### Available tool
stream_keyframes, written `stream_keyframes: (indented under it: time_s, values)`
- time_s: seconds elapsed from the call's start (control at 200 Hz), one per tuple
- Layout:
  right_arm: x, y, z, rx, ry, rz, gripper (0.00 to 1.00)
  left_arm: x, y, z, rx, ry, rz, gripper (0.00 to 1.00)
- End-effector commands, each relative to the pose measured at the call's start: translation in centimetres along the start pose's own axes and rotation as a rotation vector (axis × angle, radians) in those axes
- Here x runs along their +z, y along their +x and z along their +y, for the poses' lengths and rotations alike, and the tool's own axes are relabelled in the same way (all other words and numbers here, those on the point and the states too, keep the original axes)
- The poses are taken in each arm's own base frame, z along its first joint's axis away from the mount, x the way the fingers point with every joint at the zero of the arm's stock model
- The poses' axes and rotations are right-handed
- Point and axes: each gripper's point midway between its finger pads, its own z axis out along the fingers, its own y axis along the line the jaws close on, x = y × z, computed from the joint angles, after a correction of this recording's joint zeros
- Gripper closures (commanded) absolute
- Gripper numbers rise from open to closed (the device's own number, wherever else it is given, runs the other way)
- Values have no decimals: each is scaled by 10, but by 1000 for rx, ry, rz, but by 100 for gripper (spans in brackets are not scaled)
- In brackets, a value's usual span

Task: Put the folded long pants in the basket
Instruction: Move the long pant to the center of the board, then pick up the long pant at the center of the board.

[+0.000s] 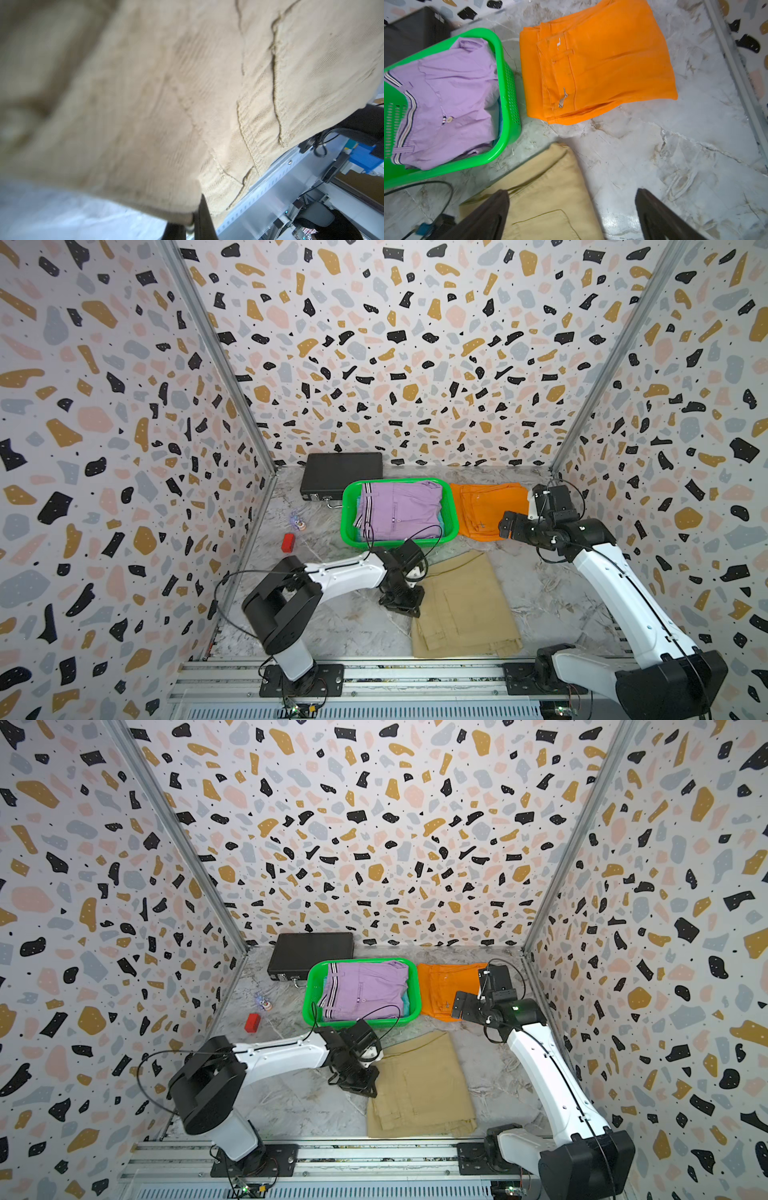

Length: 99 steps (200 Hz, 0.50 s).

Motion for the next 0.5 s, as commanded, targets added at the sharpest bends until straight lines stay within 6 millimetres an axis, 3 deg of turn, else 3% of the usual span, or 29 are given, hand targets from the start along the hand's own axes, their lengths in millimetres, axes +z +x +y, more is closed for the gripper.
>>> stream_keyframes:
  time_s: [0.0, 0.175, 0.345, 0.491]
  values:
    - [13, 27, 3, 33, -44, 104, 0, -15, 20, 24, -20, -81, 2, 100]
    - [46, 84, 19, 121, -193, 279, 2, -36, 16, 45, -86, -107, -82, 100]
    - [74, 138, 46, 243, -429, 444, 8, -37, 14, 58, -118, -114, -55, 100]
    - [89, 173, 53, 301, -518, 573, 12, -36, 11, 64, -122, -123, -39, 100]
